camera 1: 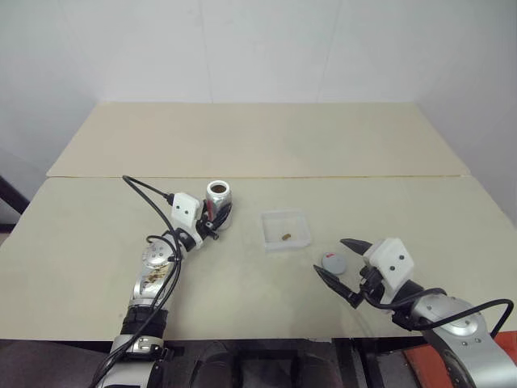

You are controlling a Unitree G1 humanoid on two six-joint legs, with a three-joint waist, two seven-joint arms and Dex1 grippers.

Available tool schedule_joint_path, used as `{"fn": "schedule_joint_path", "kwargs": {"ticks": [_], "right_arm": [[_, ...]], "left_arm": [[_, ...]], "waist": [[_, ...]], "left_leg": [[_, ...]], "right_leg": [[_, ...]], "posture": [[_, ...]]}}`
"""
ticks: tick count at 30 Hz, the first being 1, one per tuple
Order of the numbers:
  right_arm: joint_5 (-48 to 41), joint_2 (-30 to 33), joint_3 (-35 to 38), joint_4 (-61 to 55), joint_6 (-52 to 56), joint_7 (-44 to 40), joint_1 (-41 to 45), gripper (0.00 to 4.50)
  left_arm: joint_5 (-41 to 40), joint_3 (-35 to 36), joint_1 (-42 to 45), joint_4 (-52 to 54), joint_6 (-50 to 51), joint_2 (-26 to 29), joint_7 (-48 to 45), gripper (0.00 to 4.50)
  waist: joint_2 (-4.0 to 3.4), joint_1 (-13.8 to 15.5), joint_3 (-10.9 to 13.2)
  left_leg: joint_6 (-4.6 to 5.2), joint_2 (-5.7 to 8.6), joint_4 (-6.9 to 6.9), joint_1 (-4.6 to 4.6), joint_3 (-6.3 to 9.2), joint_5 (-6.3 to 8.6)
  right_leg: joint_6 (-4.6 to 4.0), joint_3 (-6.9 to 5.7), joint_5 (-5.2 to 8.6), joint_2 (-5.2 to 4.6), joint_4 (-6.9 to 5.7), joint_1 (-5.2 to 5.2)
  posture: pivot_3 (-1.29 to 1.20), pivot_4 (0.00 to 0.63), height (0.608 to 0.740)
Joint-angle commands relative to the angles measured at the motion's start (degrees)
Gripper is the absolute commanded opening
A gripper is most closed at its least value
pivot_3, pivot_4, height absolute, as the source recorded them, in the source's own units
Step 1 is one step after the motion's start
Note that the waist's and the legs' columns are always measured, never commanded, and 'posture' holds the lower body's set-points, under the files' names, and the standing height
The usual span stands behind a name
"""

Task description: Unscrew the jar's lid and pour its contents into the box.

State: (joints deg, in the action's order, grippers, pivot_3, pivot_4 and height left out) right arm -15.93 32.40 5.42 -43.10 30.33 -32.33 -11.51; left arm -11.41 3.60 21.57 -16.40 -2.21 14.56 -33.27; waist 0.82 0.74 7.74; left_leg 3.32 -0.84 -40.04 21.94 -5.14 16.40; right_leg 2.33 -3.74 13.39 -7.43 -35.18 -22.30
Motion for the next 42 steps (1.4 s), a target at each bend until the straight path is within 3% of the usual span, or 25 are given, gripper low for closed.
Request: {"fn": "schedule_joint_path", "kwargs": {"ticks": [1,7,12,21,26,33,42], "right_arm": [[-0.5,0.6,1.4,-1.6,-0.8,0.2,0.5,4.50],[-0.5,0.8,1.4,-1.5,-0.9,0.3,0.5,4.50],[-0.6,0.8,1.3,-1.4,-0.4,0.5,0.7,4.50],[-2.2,2.6,2.8,1.2,-1.3,-2.2,1.3,4.50],[-6.2,6.1,11.6,3.4,-3.7,-9.1,-2.6,4.50],[-9.5,14.3,25.3,10.5,-13.4,-25.5,-9.3,4.50],[-9.8,17.8,31.1,13.4,-15.3,-31.9,-12.6,4.50]], "left_arm": [[-0.8,0.2,-0.6,-0.4,-0.6,0.1,-0.5,2.68],[-1.9,1.0,-0.9,1.1,-0.7,0.0,-0.4,4.47],[-5.2,2.0,-4.5,8.2,2.7,1.6,-2.0,4.47],[-10.8,6.9,-18.7,27.6,12.8,7.5,-0.8,4.47],[-28.3,13.6,-27.7,36.1,19.2,13.8,-14.8,4.47],[-31.2,16.1,-30.6,33.5,20.7,25.7,-28.8,4.47],[-30.7,14.9,-29.0,31.1,22.0,28.7,-33.4,4.47]], "waist": [[0.00,0.0,0.0],[0.00,0.0,0.0],[0.00,-0.1,0.0],[0.00,-0.2,0.0],[-0.02,0.0,0.0],[-0.11,0.0,0.0],[-0.11,-0.1,0.0]], "left_leg": [[0.00,0.00,0.00,0.00,0.00,0.00],[0.01,0.00,0.05,0.03,-0.01,0.01],[0.02,-0.02,0.10,0.04,0.00,0.02],[0.19,-0.07,0.19,-0.01,0.00,0.13],[0.15,-0.09,0.22,0.03,0.02,0.14],[0.48,-0.08,0.25,-0.16,-0.04,0.39],[0.44,-0.10,0.29,-0.19,-0.09,0.38]], "right_leg": [[0.00,0.00,0.00,0.00,0.01,0.00],[-0.01,-0.01,0.00,0.00,0.05,-0.03],[-0.01,0.00,0.00,-0.01,0.09,-0.04],[-0.02,0.02,0.00,-0.05,0.14,-0.03],[-0.07,0.00,0.03,-0.10,0.17,-0.07],[-0.11,0.00,0.06,-0.09,0.15,0.06],[-0.12,0.07,0.06,-0.06,0.17,0.05]], "posture": [[0.00,0.150,0.740],[0.00,0.150,0.740],[0.00,0.150,0.740],[0.00,0.150,0.740],[0.00,0.150,0.740],[0.00,0.150,0.740],[0.00,0.150,0.740]]}}
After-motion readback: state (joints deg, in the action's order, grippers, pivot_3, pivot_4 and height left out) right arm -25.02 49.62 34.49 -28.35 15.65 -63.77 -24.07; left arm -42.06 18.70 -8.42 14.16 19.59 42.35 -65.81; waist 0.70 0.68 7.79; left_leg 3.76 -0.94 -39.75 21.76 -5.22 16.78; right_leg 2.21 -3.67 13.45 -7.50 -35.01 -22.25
